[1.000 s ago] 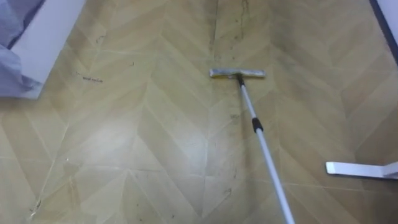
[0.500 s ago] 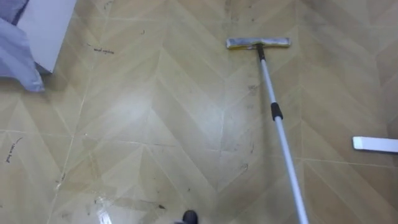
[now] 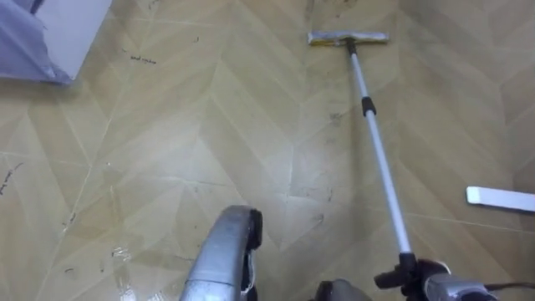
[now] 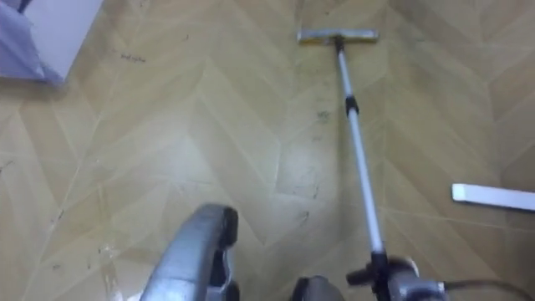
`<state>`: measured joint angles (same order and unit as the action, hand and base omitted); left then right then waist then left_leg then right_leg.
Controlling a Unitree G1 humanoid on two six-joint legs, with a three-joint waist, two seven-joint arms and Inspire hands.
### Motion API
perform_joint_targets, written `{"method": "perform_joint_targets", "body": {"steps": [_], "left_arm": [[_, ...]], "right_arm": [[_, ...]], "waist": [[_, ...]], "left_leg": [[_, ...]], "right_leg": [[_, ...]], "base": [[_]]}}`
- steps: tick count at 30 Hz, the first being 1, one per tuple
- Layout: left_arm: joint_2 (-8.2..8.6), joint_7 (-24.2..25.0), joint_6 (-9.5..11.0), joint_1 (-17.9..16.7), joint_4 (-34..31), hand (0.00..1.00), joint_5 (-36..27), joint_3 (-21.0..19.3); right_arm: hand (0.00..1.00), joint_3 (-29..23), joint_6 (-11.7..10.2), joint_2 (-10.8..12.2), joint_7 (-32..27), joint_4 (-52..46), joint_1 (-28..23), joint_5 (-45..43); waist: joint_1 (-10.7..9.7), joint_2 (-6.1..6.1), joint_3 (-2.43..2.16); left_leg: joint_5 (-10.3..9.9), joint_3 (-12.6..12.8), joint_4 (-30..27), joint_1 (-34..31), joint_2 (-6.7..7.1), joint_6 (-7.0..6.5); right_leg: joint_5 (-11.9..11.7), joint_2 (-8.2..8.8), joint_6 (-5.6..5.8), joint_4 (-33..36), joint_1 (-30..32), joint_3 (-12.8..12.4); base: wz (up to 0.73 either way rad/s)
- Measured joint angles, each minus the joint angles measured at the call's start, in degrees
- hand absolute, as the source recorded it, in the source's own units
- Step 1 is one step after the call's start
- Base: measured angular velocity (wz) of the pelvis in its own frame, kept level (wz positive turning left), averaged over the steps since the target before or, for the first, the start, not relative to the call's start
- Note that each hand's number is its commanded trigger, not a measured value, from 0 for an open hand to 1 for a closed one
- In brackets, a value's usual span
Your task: Mop floor
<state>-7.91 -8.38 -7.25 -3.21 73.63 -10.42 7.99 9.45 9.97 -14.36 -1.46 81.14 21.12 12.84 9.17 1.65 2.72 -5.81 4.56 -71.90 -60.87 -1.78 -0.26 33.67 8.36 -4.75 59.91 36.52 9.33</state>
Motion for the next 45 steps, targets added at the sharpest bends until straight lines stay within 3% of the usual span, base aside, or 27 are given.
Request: {"method": "perform_joint_targets", "body": {"steps": [1, 2, 3, 4, 6, 8, 10, 12, 14, 17, 19, 20, 21, 22, 23, 25, 27, 29, 31, 32, 34, 36, 37, 38, 39, 42, 45], "left_arm": [[-0.26, 1.15, -0.39, -0.19, -0.02, 0.0, 0.17, 0.05], [-0.58, 2.42, -1.15, -0.11, 0.05, 0.0, 0.84, 0.11], [-0.94, 3.16, -1.46, 0.63, 0.09, 0.0, 1.0, 0.01], [-1.03, 3.29, -1.65, 0.84, 0.56, 0.0, 1.0, -0.03], [-0.98, 3.46, -2.19, 2.23, 0.55, 0.0, 1.15, -0.51], [-0.66, 2.78, -2.22, 2.91, -0.09, 0.0, 1.62, -1.38], [-0.99, 1.89, -2.28, 2.64, -1.32, 0.0, 1.68, -1.05], [-1.06, 1.07, -2.35, 2.64, -2.54, 0.0, 2.05, -1.0], [-0.42, 1.16, -2.21, 2.64, -2.72, 0.0, 3.5, -1.0], [0.12, 1.33, -3.94, 0.92, -2.74, 0.0, 3.72, -0.98], [0.06, 0.99, -6.23, -0.07, -2.73, 0.0, 3.74, -1.05], [-0.06, 0.63, -7.11, -0.3, -2.91, 0.0, 3.39, -1.04], [-0.31, 0.07, -7.49, -0.19, -2.96, 0.0, 2.81, -0.92], [-0.45, -0.22, -7.39, -0.2, -3.05, 0.0, 1.96, -0.79], [-0.44, -0.72, -7.36, -0.19, -3.46, 0.0, 0.65, -0.78], [-0.67, -1.12, -6.99, -0.28, -5.92, 0.0, -1.24, -0.45], [-1.43, -1.14, -5.9, -0.27, -7.61, 0.0, -1.4, -0.51], [-1.69, -0.97, -6.05, -0.84, -7.59, 0.0, -1.28, -0.55], [-1.7, -0.2, -6.11, -2.02, -8.53, 0.0, -1.04, -0.93], [-1.74, 0.94, -6.33, -2.45, -8.3, 0.0, 0.02, -1.6], [-1.68, 2.38, -6.49, -2.65, -8.14, 0.0, 1.77, -2.86], [-1.48, 2.58, -6.16, -1.82, -8.04, 0.0, 3.37, -3.34], [-1.46, 2.57, -5.71, -1.86, -8.31, 0.0, 3.42, -3.27], [-1.44, 2.56, -5.4, -2.03, -8.49, 0.0, 3.43, -3.31], [-1.47, 2.47, -5.29, -2.16, -8.68, 0.0, 3.39, -3.36], [-1.33, 0.89, -4.8, -1.69, -9.24, 0.0, 3.55, -3.41], [-0.25, -0.23, -5.15, -1.78, -9.24, 0.0, 3.78, -3.32]], "right_arm": [[1.0, 0.07, 0.07, -0.39, 0.58, -0.09, -0.96, 1.66], [1.0, 0.08, 0.08, -0.71, 1.12, -0.08, -2.75, 2.87], [1.0, -0.15, 0.02, -1.08, 1.79, 0.22, -4.55, 3.37], [1.0, -0.16, 0.0, -1.42, 2.11, 0.48, -5.3, 3.77], [1.0, 0.01, 0.07, -3.04, 2.9, 2.05, -8.2, 4.72], [1.0, 0.84, 0.77, -5.15, 2.49, 2.9, -14.33, 4.03], [1.0, 1.78, 2.24, -5.06, 1.42, 2.01, -17.27, 3.82], [1.0, 1.74, 2.54, -3.73, 0.56, 1.28, -19.2, 3.81], [1.0, 0.99, 2.59, -1.24, -0.09, 1.27, -20.64, 3.82], [1.0, 0.35, 4.61, -0.12, -0.39, 1.18, -20.07, 3.79], [1.0, -0.35, 6.53, -0.27, -0.5, 1.27, -19.08, 3.06], [1.0, -0.82, 7.88, -0.73, -0.73, 1.54, -17.16, 2.61], [1.0, -1.7, 8.89, -1.19, -1.16, 2.44, -13.79, 1.89], [1.0, -1.84, 9.06, -1.5, -1.22, 2.82, -11.96, 1.47], [1.0, -1.65, 9.41, -2.51, -1.04, 2.95, -7.67, 1.32], [1.0, -1.13, 9.07, -4.35, -0.16, 2.19, -1.31, 1.58], [1.0, 0.14, 6.78, -5.15, 0.53, 1.16, 2.96, 2.78], [1.0, 0.6, 5.08, -5.44, 1.85, 1.19, 5.41, 5.09], [1.0, 0.7, 5.02, -5.31, 2.6, 1.16, 4.23, 6.85], [1.0, 0.65, 4.92, -5.28, 3.33, 1.16, 1.78, 8.21], [1.0, 0.52, 4.72, -5.74, 3.89, 1.63, -3.91, 9.56], [1.0, 0.6, 4.62, -6.42, 3.81, 3.88, -10.07, 9.54], [1.0, 0.74, 4.61, -6.55, 2.85, 4.41, -14.63, 9.53], [1.0, 0.71, 4.62, -6.46, 2.01, 4.48, -18.02, 9.53], [1.0, 0.7, 4.62, -6.26, 1.6, 4.45, -19.38, 9.53], [1.0, 0.63, 4.61, -3.85, -0.51, 4.26, -22.58, 9.35], [1.0, 0.41, 5.01, -1.09, -1.94, 3.48, -22.46, 7.31]], "waist": [[-0.04, -1.09, -0.53], [-0.33, -1.83, -1.06], [-1.45, -2.18, -1.33], [-1.82, -2.12, -1.32], [-3.1, -2.66, -1.49], [-2.95, -4.88, -1.9], [-3.51, -6.47, -2.07], [-5.69, -7.88, -2.24], [-6.27, -8.22, -2.3], [-5.74, -7.81, -2.16], [-5.57, -7.19, -2.15], [-5.21, -6.54, -2.06], [-4.43, -5.6, -1.63], [-3.86, -5.0, -1.56], [-2.4, -3.63, -1.38], [-0.56, -2.41, -1.35], [1.34, -1.34, -0.68], [2.42, -0.37, -0.27], [2.4, -0.48, -0.3], [2.26, -0.75, -0.47], [1.16, -1.46, -1.04], [0.19, -2.52, -1.45], [-0.25, -3.42, -2.27], [-0.8, -4.74, -2.89], [-1.19, -5.43, -3.15], [-1.75, -7.27, -2.58], [-3.61, -7.87, -2.06]], "left_leg": [[-0.22, 0.08, 10.95, 4.16, -0.34, 0.25], [-5.29, 0.41, 17.26, 7.26, -0.17, -0.37], [-9.26, 1.27, 19.3, 8.48, 1.67, -2.99], [-9.86, 1.63, 19.26, 8.68, 2.33, -3.78], [-12.76, 2.04, 17.63, 9.22, 4.65, -5.62], [-17.96, 1.56, 14.61, 11.97, 5.68, -7.84], [-20.22, 1.0, 14.35, 14.05, 5.76, -8.22], [-21.34, 0.29, 15.12, 15.35, 6.28, -8.87], [-22.49, 0.26, 17.49, 17.96, 6.58, -8.98], [-24.63, -0.2, 21.34, 24.1, 6.66, -8.04], [-26.4, -0.5, 22.01, 28.61, 6.62, -6.91], [-25.86, 0.3, 16.93, 28.99, 5.93, -5.28], [-21.07, 1.43, 6.54, 25.56, 3.94, -1.43], [-17.21, 1.84, 1.83, 23.8, 3.26, -0.68], [-7.44, 1.98, -6.02, 19.77, 2.38, 0.13], [-0.87, 1.45, -13.05, 13.13, 1.42, 0.93], [-2.25, 1.47, -14.37, 7.33, -0.83, 0.23], [-7.18, 1.26, -0.25, 6.32, -1.53, 0.28], [-8.27, 1.27, 16.33, 8.74, -1.51, -0.39], [-8.28, 1.53, 22.92, 9.96, -1.46, -2.31], [-9.79, 2.21, 23.72, 12.31, 0.22, -4.9], [-12.05, 3.2, 23.58, 15.18, 2.89, -7.24], [-14.0, 3.61, 23.49, 16.85, 4.23, -8.05], [-15.53, 3.4, 23.74, 18.27, 4.98, -8.49], [-16.13, 3.07, 24.01, 18.81, 5.18, -8.64], [-17.25, 0.57, 26.74, 22.31, 6.16, -8.34], [-17.92, -3.4, 30.49, 26.92, 6.93, -7.13]], "right_leg": [[1.22, -0.07, 0.59, 0.35, -0.34, 0.66], [2.4, 0.43, 1.44, 0.36, -0.8, 1.12], [2.84, 1.91, 2.74, 0.37, -1.02, 0.93], [2.84, 2.36, 3.36, 0.8, -0.87, 0.22], [-1.42, 3.0, 4.67, 8.37, 1.82, -3.49], [-15.21, 1.1, 5.28, 20.94, 7.39, -8.79], [-16.56, -0.93, 5.46, 24.45, 12.33, -9.6], [-16.03, -2.31, 5.98, 21.16, 17.29, -8.85], [-15.91, -3.8, 5.67, 6.94, 20.5, -8.71], [-17.65, -3.87, 3.45, -10.46, 19.04, -5.11], [-18.9, -3.53, 1.94, -11.88, 15.86, -3.58], [-17.75, -3.45, 1.9, -9.83, 14.17, -3.38], [-16.04, -4.2, 1.28, -7.15, 12.89, -3.68], [-15.02, -4.57, 0.96, -5.89, 12.55, -4.11], [-13.24, -4.82, -0.64, -3.81, 11.95, -4.37], [-11.34, -5.89, -1.59, -2.33, 11.91, -4.7], [-9.82, -7.19, -1.61, -1.73, 11.14, -4.75], [-7.31, -7.64, -0.84, -3.1, 6.99, -4.66], [-5.61, -7.56, -0.04, -5.55, 2.93, -4.1], [-4.37, -7.25, 0.94, -7.42, 0.15, -3.96], [-2.64, -5.35, 2.74, -8.99, -3.84, -3.38], [-3.49, -2.98, 4.68, -4.37, -4.17, -4.69], [-6.65, -1.58, 6.17, 1.1, -2.74, -5.4], [-11.59, -1.58, 6.74, 5.97, -0.58, -6.56], [-13.34, -1.75, 6.69, 8.1, 0.73, -7.12], [-12.94, -3.01, 6.27, 9.1, 8.61, -8.7], [-13.87, -4.48, 5.45, -8.49, 10.52, -7.2]], "base": [[0.16], [0.33], [0.37], [0.49], [0.37], [0.04], [-0.09], [0.15], [-0.08], [-0.19], [0.07], [0.13], [0.0], [-0.25], [-0.36], [-0.4], [-0.27], [0.1], [0.23], [0.21], [0.61], [0.68], [0.22], [0.08], [-0.21], [-0.52], [-0.38]]}}
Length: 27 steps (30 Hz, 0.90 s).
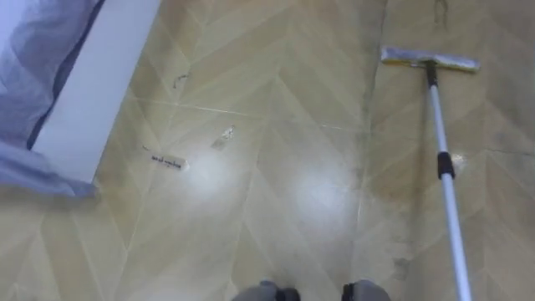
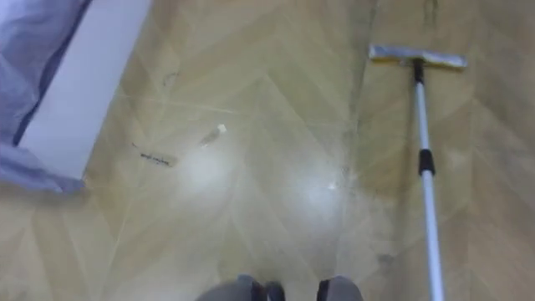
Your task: Mop floor
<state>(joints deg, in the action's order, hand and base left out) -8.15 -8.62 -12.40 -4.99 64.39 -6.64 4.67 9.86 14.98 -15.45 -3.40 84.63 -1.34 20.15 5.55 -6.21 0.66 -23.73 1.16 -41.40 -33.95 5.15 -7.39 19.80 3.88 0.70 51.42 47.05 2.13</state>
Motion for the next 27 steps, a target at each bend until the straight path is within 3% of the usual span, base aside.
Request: {"method": "perform_joint_targets", "body": {"steps": [1, 2, 3, 4, 5, 6, 7, 8, 9, 10, 11, 12, 13, 14, 16, 17, 18, 19, 20, 21, 22, 23, 24, 25, 26, 27], "left_arm": [[0.17, -0.05, -0.25, -0.05, 0.02, 0.0, -0.03, -0.01], [0.53, -0.45, -0.5, -0.07, -0.05, 0.0, -0.1, 0.04], [0.76, -1.01, -0.88, -0.06, -0.11, 0.0, -0.66, 0.38], [0.77, -1.25, -1.26, -0.03, -0.13, 0.0, -0.84, 0.64], [0.72, -2.29, -1.59, 0.01, -0.1, 0.0, -2.4, 0.95], [0.64, -3.03, -1.73, -0.01, -0.12, 0.0, -3.44, 1.22], [0.47, -4.46, -2.0, -0.03, -0.41, 0.0, -5.58, 1.43], [0.07, -5.38, -2.1, -0.03, -0.72, 0.0, -7.29, 2.56], [-0.15, -5.7, -2.11, -0.2, -1.29, 0.0, -7.94, 3.03], [-0.81, -5.91, -2.1, -0.64, -3.02, 0.0, -8.95, 3.57], [-1.37, -5.91, -2.02, -0.9, -4.09, 0.0, -8.91, 3.43], [-1.62, -5.9, -1.93, -1.09, -4.29, 0.0, -8.9, 3.48], [-1.65, -5.73, -2.12, -1.92, -5.01, 0.0, -8.76, 3.43], [-1.63, -5.03, -2.11, -3.35, -6.08, 0.0, -8.34, 3.4], [-1.62, -3.52, -2.3, -3.69, -6.06, 0.0, -7.08, 2.93], [-1.71, -2.6, -2.56, -3.42, -5.83, 0.0, -6.07, 2.01], [-1.7, -2.24, -2.56, -3.49, -5.79, 0.0, -5.67, 1.95], [-1.41, -1.73, -2.48, -2.8, -5.55, 0.0, -3.82, 1.9], [-1.17, -1.63, -2.17, -2.31, -5.31, 0.0, -1.48, 1.02], [-1.08, -1.63, -1.92, -2.26, -5.34, 0.0, -0.32, 0.33], [-1.13, -1.83, -1.55, -2.17, -5.34, 0.0, 0.68, -0.41], [-1.28, -2.06, -1.19, -2.0, -5.29, 0.0, 0.61, -1.28], [-1.35, -2.19, -1.03, -1.93, -5.36, 0.0, 0.59, -1.39], [-1.31, -2.58, -0.65, -1.58, -5.34, 0.0, 0.65, -1.44], [-1.11, -2.97, -0.4, -0.79, -4.73, 0.0, 0.51, -1.5], [-1.05, -3.17, -0.28, -0.66, -4.72, 0.0, 0.56, -1.64]], "right_arm": [[1.0, -0.02, 0.39, 0.97, -0.18, -0.14, 0.46, -0.48], [1.0, 0.0, 1.12, 1.15, -0.27, -0.42, 1.18, -0.82], [1.0, -0.08, 1.66, 1.07, -0.97, -0.28, 2.36, -0.84], [1.0, -0.2, 2.21, 0.87, -1.27, 0.04, 3.42, -1.11], [1.0, -1.13, 3.05, 0.29, -1.82, 1.02, 6.39, -2.12], [1.0, -1.18, 3.46, -0.14, -2.01, 1.43, 8.07, -2.41], [1.0, -1.14, 4.0, -1.09, -2.16, 1.6, 12.0, -2.98], [1.0, -1.27, 3.92, -1.96, -2.05, 1.44, 16.72, -3.09], [1.0, -1.23, 3.84, -2.4, -1.93, 1.24, 19.12, -2.85], [1.0, -1.04, 3.17, -2.85, -1.69, 0.23, 23.31, -2.27], [1.0, -1.05, 0.93, -3.48, -1.6, -0.39, 26.21, -1.81], [1.0, -0.93, -0.02, -3.37, -1.56, -0.77, 27.47, -1.52], [1.0, -0.95, -1.3, -3.46, -1.12, -1.93, 28.67, 0.11], [1.0, -1.0, -1.73, -3.5, -0.46, -3.07, 28.49, 2.04], [1.0, -1.08, -1.85, -3.68, 0.58, -3.52, 25.73, 4.28], [1.0, -1.05, -2.02, -3.87, 0.9, -3.45, 22.45, 5.51], [1.0, -1.09, -2.1, -4.23, 1.14, -3.26, 20.34, 6.16], [1.0, -1.11, -2.52, -4.95, 1.04, -1.87, 15.95, 6.48], [1.0, -0.99, -2.5, -5.11, 0.88, 0.02, 11.21, 6.27], [1.0, -0.86, -2.48, -5.04, 0.54, 0.6, 8.86, 6.24], [1.0, 0.14, -2.44, -4.5, -0.28, 0.69, 4.16, 6.22], [1.0, 0.24, -2.31, -3.96, -1.05, 0.53, 1.11, 6.07], [1.0, 0.19, -2.26, -3.61, -1.23, 0.5, 0.16, 6.04], [1.0, 0.35, -1.99, -2.77, -1.91, 0.42, -0.51, 5.85], [1.0, 0.8, -1.58, -1.73, -2.58, 0.18, -0.49, 5.59], [1.0, 0.9, -1.48, -1.01, -2.91, 0.06, -0.49, 4.92]], "waist": [[-0.73, 0.23, 0.06], [-0.85, 0.45, 0.2], [-0.85, 0.9, 0.25], [-0.88, 1.22, 0.39], [-0.85, 1.89, 0.64], [-0.67, 2.34, 0.51], [0.17, 3.57, 0.55], [1.09, 5.14, 0.64], [1.37, 5.92, 0.57], [2.12, 7.2, 1.06], [3.57, 8.07, 1.59], [4.21, 8.71, 2.03], [4.89, 8.87, 2.08], [5.05, 8.62, 1.95], [4.85, 7.58, 1.64], [3.97, 7.24, 1.32], [3.42, 6.85, 1.19], [2.51, 5.57, 0.81], [2.3, 4.94, 0.33], [2.35, 4.67, 0.15], [2.26, 3.77, -0.54], [2.13, 2.77, -0.91], [1.91, 2.27, -0.94], [1.49, 1.32, -0.6], [0.91, 0.47, -0.14], [0.61, 0.36, -0.09]], "left_leg": [[-0.75, -2.28, 0.59, 1.87, 0.88, 0.6], [-2.38, -3.02, -0.43, 3.17, 0.95, 1.14], [-3.48, -2.93, -3.74, 3.15, 0.96, 2.44], [-3.46, -2.52, -6.58, 2.55, 0.91, 2.93], [-1.93, -1.05, -14.6, -0.03, 0.08, 5.54], [-0.25, -0.14, -19.36, -2.0, -0.72, 7.49], [5.54, 1.44, -27.68, -5.96, -2.07, 8.89], [12.96, 2.26, -33.52, -9.84, -2.83, 9.19], [16.95, 2.31, -35.9, -11.8, -3.03, 9.56], [19.74, 2.64, -40.13, -15.61, -4.04, 9.48], [17.94, 3.07, -40.52, -18.53, -5.74, 7.86], [16.56, 3.48, -38.78, -19.15, -6.41, 7.38], [13.81, 3.28, -30.88, -19.55, -7.19, 7.49], [12.82, 3.29, -19.1, -18.24, -7.37, 7.8], [12.47, 3.5, -3.48, -15.25, -7.29, 6.67], [11.99, 4.38, -1.32, -13.93, -6.19, 3.98], [11.53, 4.94, -0.95, -13.1, -5.47, 3.1], [10.17, 6.43, -0.9, -11.45, -4.38, 0.9], [8.41, 7.5, -0.91, -9.27, -3.08, -0.13], [7.54, 7.85, -0.96, -8.12, -2.52, -0.47], [5.65, 7.94, -0.97, -6.12, -1.98, -0.86], [4.23, 6.76, -0.71, -4.54, -1.54, -0.87], [3.68, 5.69, -0.65, -4.02, -1.29, -0.78], [2.97, 3.72, -0.43, -3.0, -1.3, -0.39], [2.65, 1.52, 0.31, -1.68, -1.17, 0.07], [2.47, 0.65, 0.91, -0.99, -1.07, 0.33]], "right_leg": [[-1.63, -0.21, -0.92, -6.77, -0.84, 0.46], [-3.58, -0.53, -1.45, -8.88, -1.63, 0.9], [-3.47, 0.33, -2.0, -6.81, -2.43, 2.04], [-2.55, 0.99, -2.52, -5.27, -2.63, 2.75], [-0.21, 1.33, -3.89, -1.8, -3.01, 3.19], [1.12, 1.37, -4.13, -0.28, -2.99, 3.34], [3.28, 1.25, -4.64, 2.25, -2.97, 3.3], [4.77, 1.05, -5.11, 3.57, -2.97, 3.02], [5.26, 0.93, -5.3, 3.86, -3.01, 2.96], [5.9, 0.34, -5.61, 4.17, -3.45, 2.89], [6.33, -0.2, -5.73, 4.13, -4.39, 3.0], [6.63, -0.35, -5.77, 3.97, -5.13, 3.0], [7.04, -1.06, -5.34, 2.36, -7.21, 3.33], [7.42, -1.19, -5.01, -0.09, -9.56, 4.24], [8.32, -1.1, -3.62, -3.83, -13.42, 5.09], [9.13, 0.3, -2.32, -5.5, -15.57, 5.88], [9.53, 0.9, -1.63, -5.92, -16.62, 5.71], [9.66, 1.73, -1.15, -5.0, -17.96, 4.06], [8.76, 2.94, 0.3, -1.25, -17.96, 2.46], [7.73, 3.08, 1.2, 1.0, -17.76, 1.64], [4.32, 2.98, 1.95, 5.47, -16.75, -0.2], [0.38, 2.68, 1.78, 10.36, -14.66, -1.1], [-0.12, 2.14, 1.52, 11.98, -13.34, -1.63], [0.49, 0.9, 1.26, 13.67, -9.71, -1.97], [1.05, -0.47, 1.04, 11.87, -6.47, -1.44], [1.1, -1.09, 0.99, 9.86, -5.16, -1.12]], "base": [[-0.09], [0.0], [0.09], [0.19], [0.18], [0.12], [0.0], [-0.04], [0.0], [-0.05], [-0.08], [-0.06], [0.07], [0.16], [0.39], [0.67], [0.91], [0.86], [0.65], [0.2], [-0.19], [-0.31], [-0.64], [-0.81], [-0.86], [-0.72]]}}
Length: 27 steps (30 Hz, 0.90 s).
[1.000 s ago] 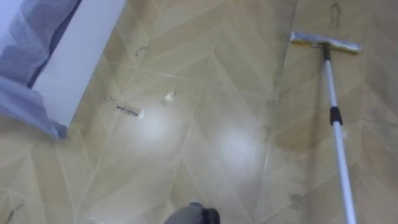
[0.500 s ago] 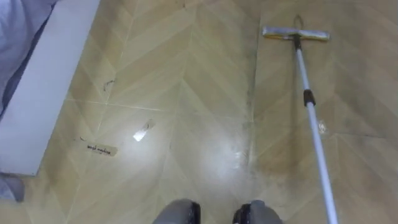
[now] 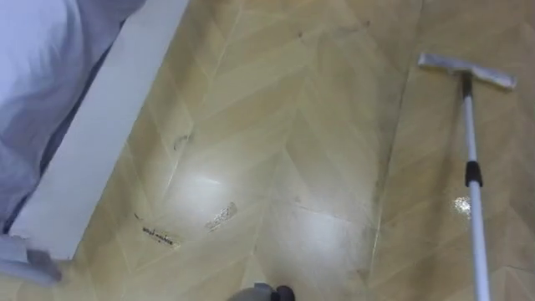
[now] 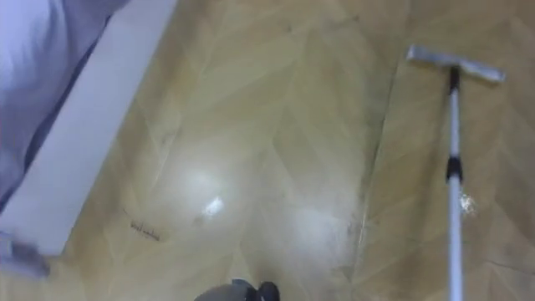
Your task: Mop floor
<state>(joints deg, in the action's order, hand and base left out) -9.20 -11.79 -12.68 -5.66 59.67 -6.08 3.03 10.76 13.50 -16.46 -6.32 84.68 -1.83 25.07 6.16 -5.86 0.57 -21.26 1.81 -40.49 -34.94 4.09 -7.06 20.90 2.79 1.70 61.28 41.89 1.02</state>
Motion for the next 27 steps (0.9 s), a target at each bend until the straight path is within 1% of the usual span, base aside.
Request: {"method": "perform_joint_targets", "body": {"steps": [1, 2, 3, 4, 5, 6, 7, 8, 9, 10, 11, 12, 13, 14, 15, 16, 17, 18, 19, 20, 21, 22, 23, 24, 25, 26, 27], "left_arm": [[0.16, -0.31, 0.04, 0.17, -0.07, 0.0, 0.13, -0.04], [0.58, -0.5, -0.03, 0.15, -0.02, 0.0, 0.12, -0.07], [0.77, -0.51, -0.12, 0.15, -0.01, 0.0, 0.12, -0.08], [0.95, -0.56, -0.64, 0.12, 0.04, 0.0, 0.03, -0.15], [1.13, -0.57, -1.32, 0.14, 0.21, 0.0, -0.13, -0.21], [1.13, -0.57, -1.38, 0.16, 0.2, 0.0, -0.34, -0.15], [1.09, -0.68, -1.49, 0.16, 0.4, 0.0, -1.36, -0.06], [0.92, -1.51, -1.66, 0.1, 0.51, 0.0, -2.81, 0.35], [0.65, -1.84, -1.84, 0.03, 0.53, 0.0, -3.58, 0.85], [-0.26, -2.78, -2.19, -0.03, 0.47, 0.0, -6.13, 2.38], [-1.13, -3.13, -2.21, -0.12, 0.45, 0.0, -8.27, 4.18], [-1.44, -3.09, -2.05, -0.36, 0.43, 0.0, -8.53, 4.94], [-1.7, -2.91, -1.96, -0.55, 0.38, 0.0, -8.55, 5.52], [-1.79, -2.44, -2.03, -0.84, 0.41, 0.0, -8.2, 5.49], [-1.79, -2.02, -2.04, -1.12, 0.46, 0.0, -8.05, 5.4], [-1.74, -0.66, -2.03, -1.98, 0.46, 0.0, -7.91, 5.4], [-1.68, 1.1, -2.0, -2.94, 0.5, 0.0, -7.89, 5.38], [-1.68, 2.02, -1.96, -3.28, 0.44, 0.0, -7.89, 5.25], [-1.88, 3.67, -2.11, -3.73, 0.59, 0.0, -7.67, 4.93], [-1.89, 4.9, -2.0, -3.84, 1.63, 0.0, -6.71, 4.91], [-1.8, 5.38, -1.86, -3.6, 1.86, 0.0, -6.55, 5.06], [-1.68, 6.55, -1.79, -3.45, 1.94, 0.0, -5.54, 5.04], [-1.5, 7.4, -1.8, -2.68, 2.14, 0.0, -4.54, 5.01], [-1.43, 7.57, -1.87, -2.28, 2.31, 0.0, -4.35, 4.92], [-1.3, 7.6, -1.59, -1.8, 2.16, 0.0, -4.26, 4.88], [-1.14, 7.55, -1.19, -1.11, 2.23, 0.0, -4.33, 4.86], [-1.01, 7.45, -1.03, -0.65, 2.37, 0.0, -4.22, 4.85]], "right_arm": [[1.0, 0.42, 0.22, 1.43, -0.55, -0.22, 0.11, -0.58], [1.0, 0.62, 0.36, 2.32, -0.37, -0.25, 0.33, -0.96], [1.0, 0.63, 0.51, 2.65, -0.37, -0.25, 0.38, -1.27], [1.0, 0.57, 1.26, 3.05, -0.39, -0.19, 1.22, -1.81], [1.0, 0.29, 1.69, 3.01, -0.44, 0.31, 1.87, -2.43], [1.0, 0.16, 1.84, 2.9, -0.49, 0.56, 2.52, -2.57], [1.0, -0.51, 2.71, 2.22, -0.49, 1.88, 4.83, -2.85], [1.0, -0.8, 3.07, 1.15, -0.23, 2.85, 8.09, -2.96], [1.0, -0.79, 3.37, 0.58, -0.03, 2.9, 9.85, -3.03], [1.0, -0.75, 3.68, -0.54, 0.46, 2.91, 14.15, -3.05], [1.0, -0.57, 3.52, -1.74, 1.2, 2.67, 18.36, -2.69], [1.0, -0.22, 3.11, -2.13, 1.55, 2.34, 20.28, -2.4], [1.0, 0.33, 1.71, -2.88, 1.79, 1.62, 24.01, -1.63], [1.0, 0.55, 0.79, -3.83, 2.6, 0.27, 27.04, -0.58], [1.0, 0.52, 0.64, -3.99, 3.18, -0.37, 28.45, -0.13], [1.0, 0.18, 0.5, -4.23, 4.19, -1.05, 30.4, 1.03], [1.0, -0.78, 0.84, -4.35, 4.68, -2.36, 30.44, 1.76], [1.0, -1.19, 1.16, -4.33, 4.73, -2.31, 30.32, 1.9], [1.0, -1.26, 1.52, -4.27, 5.05, -2.25, 29.16, 2.67], [1.0, -1.28, 1.23, -4.54, 5.66, -2.18, 26.27, 3.91], [1.0, -1.25, 0.97, -4.75, 5.79, -2.04, 24.64, 4.56], [1.0, -0.82, 0.69, -4.85, 6.07, -1.71, 21.54, 5.51], [1.0, -0.43, 0.13, -5.01, 6.46, -1.0, 18.42, 5.53], [1.0, -0.06, -0.11, -5.09, 6.49, -0.53, 16.83, 5.38], [1.0, 0.22, -0.15, -5.23, 6.26, 0.08, 14.0, 3.69], [1.0, 0.33, -0.13, -5.19, 5.33, 0.8, 11.43, 2.09], [1.0, 0.4, -0.1, -5.09, 4.76, 1.03, 10.18, 1.54]], "waist": [[-0.7, -0.07, 0.04], [-1.5, -0.11, 0.27], [-1.56, -0.15, 0.28], [-1.66, 0.25, 0.34], [-1.82, 0.62, 0.45], [-1.85, 0.81, 0.53], [-1.53, 1.02, 0.65], [-1.13, 1.43, 0.68], [-0.86, 1.96, 0.63], [-0.59, 3.47, 0.8], [0.31, 5.1, 0.77], [1.06, 5.69, 0.78], [2.21, 6.71, 1.1], [3.29, 7.37, 1.51], [3.77, 7.99, 1.89], [4.17, 8.55, 1.98], [4.72, 8.48, 1.93], [4.95, 8.26, 1.85], [4.99, 8.07, 1.73], [4.64, 8.14, 1.57], [4.58, 7.92, 1.62], [4.6, 7.65, 1.4], [4.41, 7.07, 1.09], [4.16, 6.77, 0.89], [3.58, 5.84, 0.42], [2.78, 4.72, 0.23], [2.31, 4.12, 0.23]], "left_leg": [[-0.21, -2.29, 1.44, 1.63, 0.58, 0.39], [-0.83, -3.84, 2.43, 3.48, 0.89, 0.79], [-1.4, -4.89, 2.47, 4.33, 1.15, 1.05], [-3.0, -6.67, 1.56, 5.6, 2.03, 1.44], [-5.08, -7.31, -1.4, 5.83, 2.26, 2.57], [-5.64, -6.89, -3.53, 5.63, 2.23, 3.43], [-5.82, -4.96, -10.42, 4.01, 1.42, 4.46], [-3.92, -3.0, -18.67, 0.85, 0.02, 7.19], [-2.24, -2.05, -22.47, -0.85, -0.82, 8.35], [2.65, -0.52, -29.33, -4.25, -1.66, 9.0], [7.82, -0.25, -34.51, -7.29, -2.22, 9.18], [9.41, -0.13, -36.47, -8.69, -2.51, 9.35], [9.1, -0.43, -38.24, -11.61, -3.5, 8.96], [8.0, -0.44, -36.74, -14.17, -4.3, 7.64], [7.16, -0.47, -34.83, -15.07, -4.46, 7.35], [5.38, -0.51, -27.66, -16.03, -4.83, 7.3], [5.23, -0.31, -17.72, -15.76, -5.39, 7.49], [5.69, -0.4, -12.81, -15.31, -5.65, 7.55], [7.43, 0.36, -7.67, -14.74, -5.62, 5.39], [6.64, 1.82, -7.37, -13.47, -4.46, 3.15], [5.98, 2.45, -7.35, -12.7, -3.91, 2.04], [4.65, 3.53, -7.29, -11.37, -2.9, 0.74], [3.4, 4.18, -7.31, -10.24, -1.85, -0.19], [2.8, 4.27, -7.25, -9.67, -1.1, -0.61], [1.79, 4.25, -7.18, -8.67, -0.16, -1.26], [0.79, 3.66, -6.98, -7.16, 0.68, -1.67], [0.3, 3.44, -6.86, -6.3, 0.82, -1.94]], "right_leg": [[-0.17, -0.51, -0.36, -6.42, 1.35, 1.34], [-0.79, -1.12, -1.37, -14.52, 1.34, 2.03], [-1.49, -1.46, -1.97, -18.35, 1.17, 2.07], [-3.37, -1.35, -2.89, -21.79, 0.89, 2.19], [-4.09, -0.26, -3.81, -19.7, 0.01, 3.93], [-4.03, 0.92, -4.18, -18.33, -0.37, 5.32], [-1.9, 2.37, -5.21, -14.98, -0.81, 7.57], [0.48, 2.33, -6.17, -12.04, -1.03, 8.06], [1.6, 2.42, -6.23, -10.59, -0.94, 8.25], [3.83, 2.76, -6.34, -8.06, -0.79, 8.35], [5.27, 2.71, -6.82, -6.48, -0.83, 8.4], [5.86, 2.41, -7.07, -6.23, -0.91, 8.41], [6.52, 1.28, -7.42, -6.22, -1.4, 8.37], [6.9, 0.77, -7.73, -6.46, -2.08, 8.38], [7.18, 0.65, -7.65, -6.73, -2.6, 8.35], [7.68, 0.47, -7.11, -8.1, -4.38, 8.36], [8.16, 0.22, -6.23, -10.02, -6.75, 8.42], [8.45, 0.13, -5.77, -10.96, -7.96, 8.47], [9.49, 0.63, -4.59, -11.88, -10.13, 8.33], [10.62, 1.99, -3.12, -11.57, -11.53, 7.74], [10.7, 2.55, -2.9, -11.25, -11.89, 7.18], [10.33, 3.55, -1.7, -9.86, -12.43, 6.51], [9.37, 4.44, -0.06, -7.59, -12.38, 5.82], [8.5, 4.95, 0.72, -6.06, -11.99, 5.02], [6.26, 5.24, 1.09, -2.95, -11.16, 3.57], [2.86, 5.19, 1.39, 0.93, -10.16, 2.07], [1.6, 5.02, 1.4, 2.77, -9.58, 1.44]], "base": [[-0.54], [-0.45], [-0.32], [-0.11], [0.04], [0.25], [0.28], [0.22], [0.22], [0.16], [0.11], [-0.04], [-0.18], [-0.17], [-0.05], [0.15], [0.2], [0.22], [0.41], [0.51], [0.52], [0.29], [0.2], [0.2], [0.18], [0.16], [0.04]]}}
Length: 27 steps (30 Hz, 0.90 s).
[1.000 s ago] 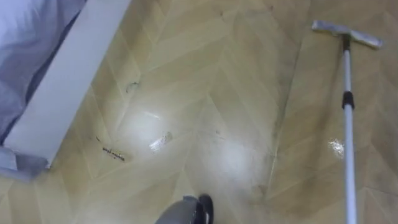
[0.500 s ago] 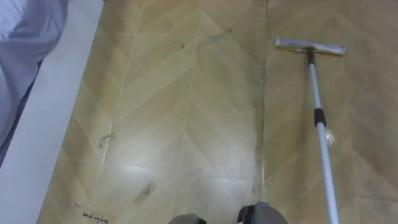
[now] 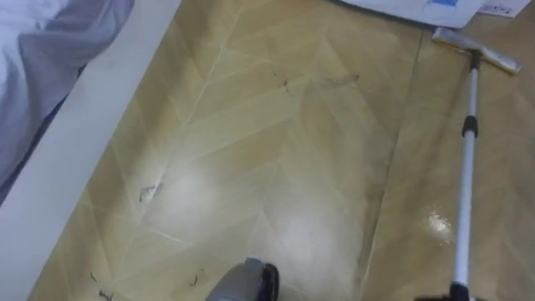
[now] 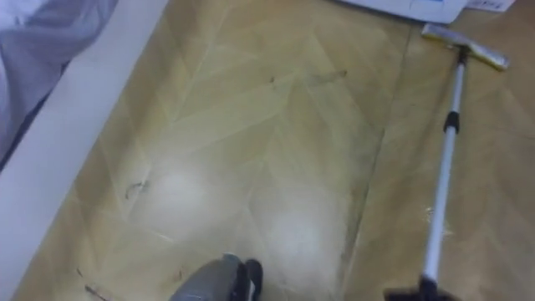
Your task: Mop floor
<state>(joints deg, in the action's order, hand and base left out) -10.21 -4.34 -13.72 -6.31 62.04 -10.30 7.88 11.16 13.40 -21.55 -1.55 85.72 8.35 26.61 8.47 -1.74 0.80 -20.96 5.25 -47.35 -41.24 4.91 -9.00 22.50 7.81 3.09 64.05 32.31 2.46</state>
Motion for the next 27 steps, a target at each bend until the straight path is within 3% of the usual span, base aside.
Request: {"method": "perform_joint_targets", "body": {"steps": [1, 2, 4, 5, 6, 7, 8, 10, 11, 18, 19, 20, 23, 27], "left_arm": [[0.19, -0.46, 0.05, 0.86, 0.17, 0.0, 0.45, -0.03], [0.28, -0.76, 0.34, 1.91, 0.84, 0.0, 1.14, -0.05], [0.46, -1.41, 0.36, 2.5, 1.78, 0.0, 1.2, 0.01], [0.8, -1.67, 0.34, 2.52, 2.36, 0.0, 1.31, 0.02], [1.09, -1.73, 0.25, 2.53, 3.34, 0.0, 1.45, -0.03], [1.59, -1.86, -0.1, 2.38, 3.6, 0.0, 1.71, -0.11], [2.15, -1.86, -0.89, 1.96, 3.72, 0.0, 2.26, -0.41], [2.2, -1.87, -1.5, 1.41, 3.75, 0.0, 2.3, -1.65], [2.2, -1.88, -1.47, 1.05, 3.71, 0.0, 2.27, -2.42], [2.3, -1.68, -1.83, 0.04, 4.33, 0.0, 3.76, -4.29], [2.26, -1.67, -1.86, 0.0, 4.39, 0.0, 5.42, -5.38], [2.03, -1.67, -2.02, -0.1, 4.17, 0.0, 7.58, -5.44], [1.51, -1.75, -2.39, -0.31, 3.27, 0.0, 12.9, -5.39], [1.61, -1.65, -2.68, -1.36, 3.21, 0.0, 17.56, -5.83]], "right_arm": [[1.0, 0.06, 0.04, 0.55, -1.3, 0.08, -2.05, -0.35], [1.0, 0.14, 0.07, 1.79, -2.62, 0.07, -2.89, -1.01], [1.0, 0.06, 0.41, 4.21, -4.34, 0.03, -3.58, -1.82], [1.0, -0.13, 0.43, 5.53, -5.39, -0.38, -3.89, -1.84], [1.0, -1.02, 0.51, 6.62, -6.15, -0.55, -3.9, -1.78], [1.0, -1.3, 0.62, 6.91, -6.44, -0.93, -3.92, -1.52], [1.0, -1.42, 0.92, 7.5, -6.55, -1.53, -3.41, -0.47], [1.0, -2.5, 1.16, 8.57, -5.85, -2.26, -2.67, 0.22], [1.0, -3.17, 1.21, 8.82, -4.83, -2.76, -2.54, 0.57], [1.0, -3.16, 0.98, 8.88, 0.06, -3.33, -3.53, 0.62], [1.0, -3.12, 0.98, 8.97, 0.95, -3.4, -4.5, 0.59], [1.0, -2.66, 1.04, 9.01, 1.63, -3.49, -5.34, 0.37], [1.0, -2.28, 1.11, 9.0, 2.25, -3.44, -7.52, -1.26], [1.0, -1.9, 1.24, 9.1, 3.05, -4.26, -9.77, -3.45]], "waist": [[-0.39, -0.9, -0.28], [-0.86, -1.39, -0.16], [-2.42, -1.37, -0.21], [-2.6, -1.18, -0.24], [-2.66, -0.89, -0.04], [-2.57, -1.03, -0.08], [-2.0, -1.15, 0.0], [-1.94, -0.76, 0.2], [-1.83, -0.01, 0.51], [-2.3, 2.22, 0.8], [-2.39, 2.7, 0.73], [-2.77, 3.12, 0.3], [-4.45, 4.38, -0.26], [-5.01, 4.24, -0.26]], "left_leg": [[-0.59, -0.39, 0.59, 1.21, 0.0, -0.17], [-0.54, -0.85, 2.23, 2.7, -0.06, -0.08], [-0.33, -0.85, 4.88, 5.29, -0.23, 0.13], [-0.36, -0.81, 6.03, 6.55, -0.35, 0.28], [-0.67, -0.79, 6.59, 7.76, -0.25, 0.77], [-0.83, -1.14, 6.83, 8.23, -0.49, 1.02], [-1.08, -1.35, 7.75, 9.51, -1.41, 1.51], [-1.26, -2.3, 8.99, 11.72, -1.85, 2.14], [-1.49, -2.47, 9.71, 13.45, -2.14, 2.57], [-1.58, -4.08, 15.13, 23.8, -3.24, 4.35], [-1.13, -4.32, 17.12, 26.17, -3.32, 4.65], [-0.51, -4.59, 19.12, 28.49, -3.35, 4.91], [0.75, -3.97, 22.93, 33.09, -3.57, 5.44], [1.38, -3.39, 27.12, 39.05, -4.28, 6.14]], "right_leg": [[0.06, -0.85, 0.18, 1.41, 2.01, -0.79], [0.67, -1.89, -0.05, 0.39, 4.58, -1.67], [0.39, -3.18, -0.43, -6.4, 6.49, -1.5], [-0.92, -4.0, -1.24, -14.46, 6.05, -0.66], [-3.9, -4.51, -2.94, -20.97, 5.28, 0.45], [-4.11, -4.62, -2.98, -22.06, 4.31, 1.0], [-4.74, -5.5, -3.73, -24.05, 2.62, 1.81], [-4.74, -5.94, -4.11, -25.71, 0.06, 2.85], [-4.38, -6.1, -4.59, -26.38, -1.69, 3.34], [-3.63, -6.94, -5.67, -32.41, -13.14, 5.58], [-3.91, -7.11, -5.86, -34.33, -15.74, 5.92], [-4.32, -7.25, -5.91, -36.6, -18.4, 6.57], [-4.9, -7.56, -6.0, -40.34, -22.68, 7.03], [-6.25, -8.98, -6.21, -45.28, -28.71, 6.13]], "base": [[-0.09], [-0.15], [-0.1], [0.0], [0.0], [-0.12], [-0.14], [0.04], [0.15], [0.14], [0.15], [0.22], [0.2], [-0.14]]}}
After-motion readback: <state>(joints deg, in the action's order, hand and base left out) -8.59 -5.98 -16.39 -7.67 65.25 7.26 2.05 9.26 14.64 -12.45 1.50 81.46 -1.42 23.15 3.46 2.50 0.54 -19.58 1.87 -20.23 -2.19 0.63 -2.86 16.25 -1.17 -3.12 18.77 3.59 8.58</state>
